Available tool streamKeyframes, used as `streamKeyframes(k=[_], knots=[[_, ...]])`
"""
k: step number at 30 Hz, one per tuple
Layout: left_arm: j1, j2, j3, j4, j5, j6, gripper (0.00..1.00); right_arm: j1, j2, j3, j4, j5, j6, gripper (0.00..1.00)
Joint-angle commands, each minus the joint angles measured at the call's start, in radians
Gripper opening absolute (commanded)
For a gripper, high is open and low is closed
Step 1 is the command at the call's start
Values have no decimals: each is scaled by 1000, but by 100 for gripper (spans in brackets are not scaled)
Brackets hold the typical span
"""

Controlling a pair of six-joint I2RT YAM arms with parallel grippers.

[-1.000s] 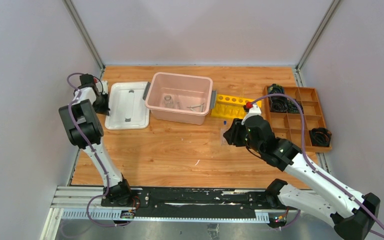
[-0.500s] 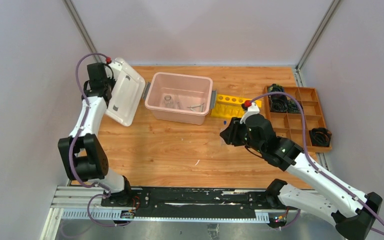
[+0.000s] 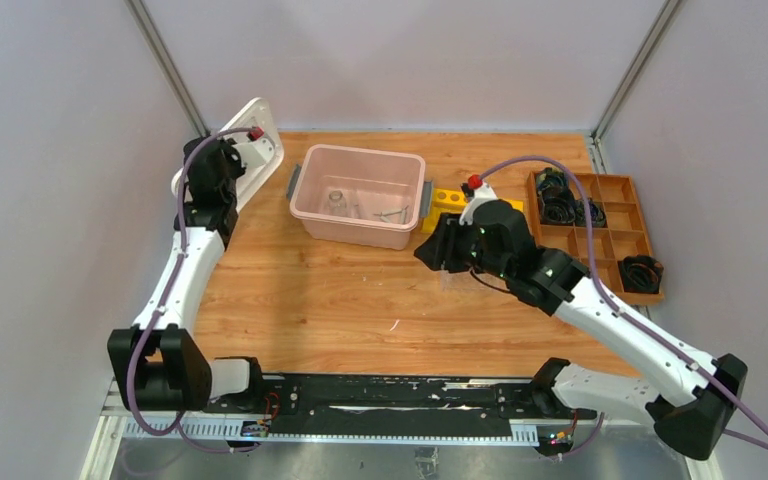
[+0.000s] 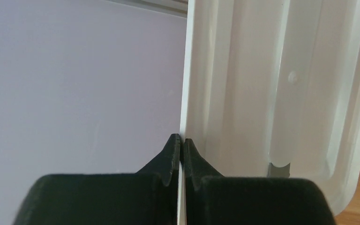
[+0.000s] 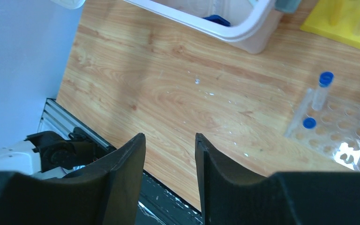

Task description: Organize the chemistry lab equipment

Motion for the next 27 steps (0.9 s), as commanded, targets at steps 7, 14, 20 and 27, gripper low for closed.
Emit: streamKeyframes(k=[7, 14, 20, 27], knots=[[-104, -212, -146, 318, 111, 369, 0, 5, 203, 275, -38, -101, 12, 61], [-156, -352, -265, 492, 341, 537, 0, -140, 297, 397, -39, -296, 134, 72], [-209, -384, -330, 584, 511, 779, 0, -274, 331, 378, 96, -468, 332, 74], [-247, -420, -357, 600, 659, 953, 0, -378, 341, 119, 657, -595, 881, 79]])
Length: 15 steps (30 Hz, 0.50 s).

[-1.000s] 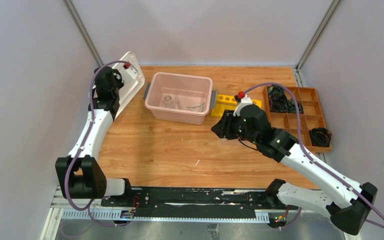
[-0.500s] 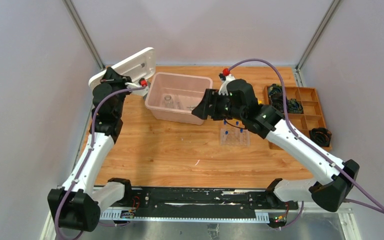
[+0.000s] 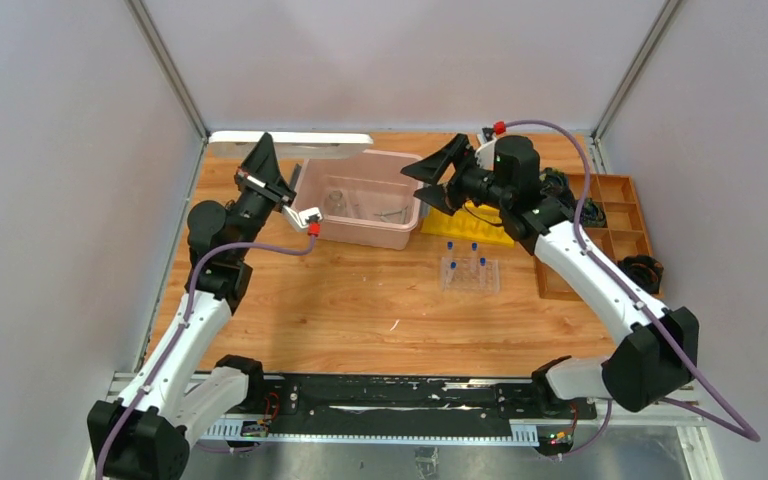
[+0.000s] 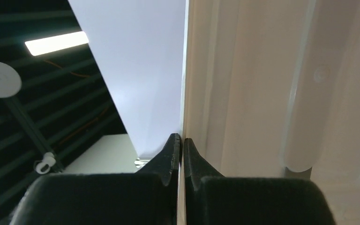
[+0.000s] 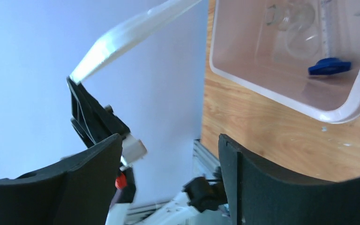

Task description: Organize the chemistry lab equipment

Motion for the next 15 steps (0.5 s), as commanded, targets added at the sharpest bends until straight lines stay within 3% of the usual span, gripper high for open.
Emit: streamKeyframes(k=[1, 4, 15], knots=[[-31, -45, -7, 113, 136, 151, 0, -49, 14, -157, 423, -99, 429, 80], [-51, -61, -23, 112, 165, 189, 0, -46, 33, -135, 402, -83, 460, 82], [-66, -72, -16, 111, 224, 216, 0, 24, 184, -136, 624, -53, 655, 82]])
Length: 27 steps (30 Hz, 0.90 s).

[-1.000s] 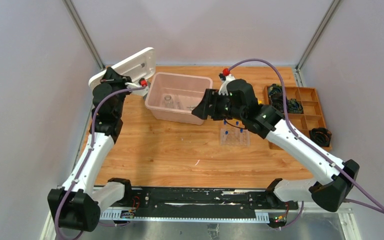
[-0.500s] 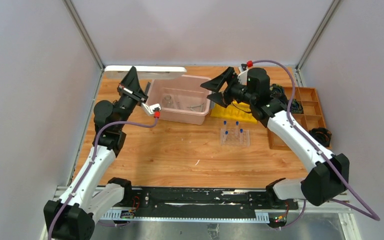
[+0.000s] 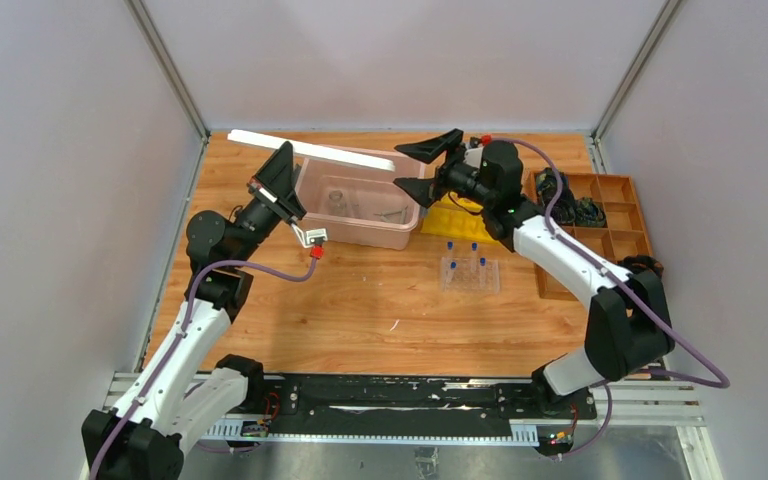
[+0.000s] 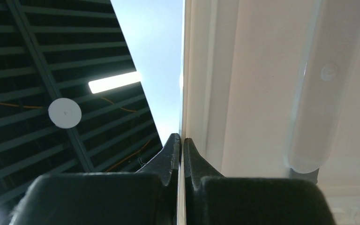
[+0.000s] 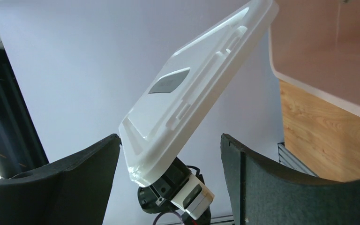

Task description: Organize the chemistry lab equipment

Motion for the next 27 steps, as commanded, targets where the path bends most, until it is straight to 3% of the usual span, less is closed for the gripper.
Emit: streamKeyframes(k=[1, 8, 19, 21, 25, 27], knots=[[-15, -13, 20, 82, 30, 67, 0, 58, 74, 21, 138, 0, 106, 82], [-15, -29, 7, 82, 72, 83, 0, 95, 196, 69, 236, 28, 165, 80], [-15, -62, -54, 82, 144, 98, 1, 92, 254, 76, 409, 97, 245, 42], [-15, -68, -65, 82, 154, 102, 11, 93, 254, 81, 417, 110, 251, 37], [-15, -82, -88, 82, 174, 101, 58, 83, 259, 108, 450, 137, 275, 26], [-15, -89, -100, 82, 183, 103, 68, 76, 261, 126, 463, 152, 289, 21]])
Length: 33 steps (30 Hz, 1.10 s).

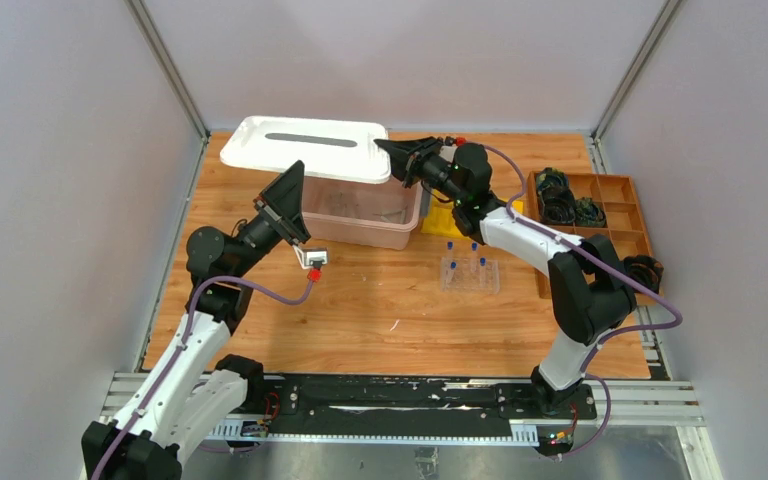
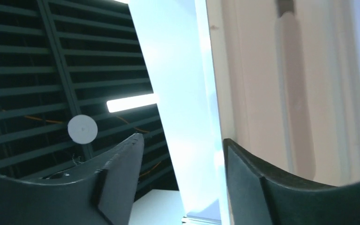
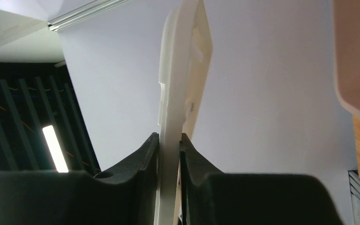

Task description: Organize the chemistry lab equipment

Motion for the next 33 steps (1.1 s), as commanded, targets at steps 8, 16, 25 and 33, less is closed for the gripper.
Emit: streamKeyframes(k=[8, 16, 25, 33], knots=[[-7, -57, -141, 38, 137, 124, 93, -67, -15, 93, 81, 64, 9, 11], [-7, -90, -219, -42, 112, 140, 100, -205, -38, 204, -84, 8, -153, 8], [-7, -80, 3, -625, -358, -168, 100, -300, -85, 136, -126, -105, -290, 8], [57, 144, 488, -1343, -364, -866, 100, -306, -115, 19, -108, -136, -380, 8]])
